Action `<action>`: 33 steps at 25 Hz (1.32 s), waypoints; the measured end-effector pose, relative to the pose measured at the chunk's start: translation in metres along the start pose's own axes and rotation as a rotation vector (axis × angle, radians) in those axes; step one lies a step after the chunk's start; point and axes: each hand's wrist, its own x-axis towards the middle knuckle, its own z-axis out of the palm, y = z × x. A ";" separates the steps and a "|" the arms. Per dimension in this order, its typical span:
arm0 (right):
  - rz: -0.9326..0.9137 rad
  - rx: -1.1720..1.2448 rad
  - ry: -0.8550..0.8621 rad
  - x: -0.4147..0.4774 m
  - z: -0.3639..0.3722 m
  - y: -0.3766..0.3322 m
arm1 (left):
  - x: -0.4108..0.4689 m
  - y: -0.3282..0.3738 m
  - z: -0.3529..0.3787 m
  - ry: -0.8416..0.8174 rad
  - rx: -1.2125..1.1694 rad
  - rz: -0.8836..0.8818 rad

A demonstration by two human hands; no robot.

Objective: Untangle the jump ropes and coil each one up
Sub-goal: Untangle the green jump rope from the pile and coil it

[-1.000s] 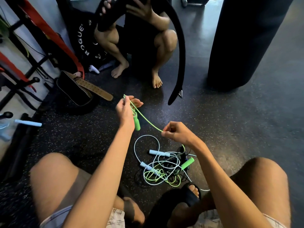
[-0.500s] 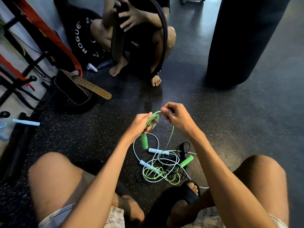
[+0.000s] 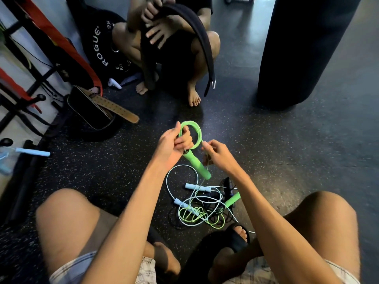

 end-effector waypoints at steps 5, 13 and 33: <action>0.192 -0.245 -0.243 -0.013 0.010 0.052 | 0.007 0.005 -0.001 0.185 -0.026 0.174; 0.101 -0.188 -0.455 -0.028 0.006 0.029 | 0.013 -0.015 -0.023 0.382 0.682 0.355; -0.097 0.090 0.009 0.008 -0.021 -0.056 | -0.010 0.009 -0.008 -0.126 0.458 -0.137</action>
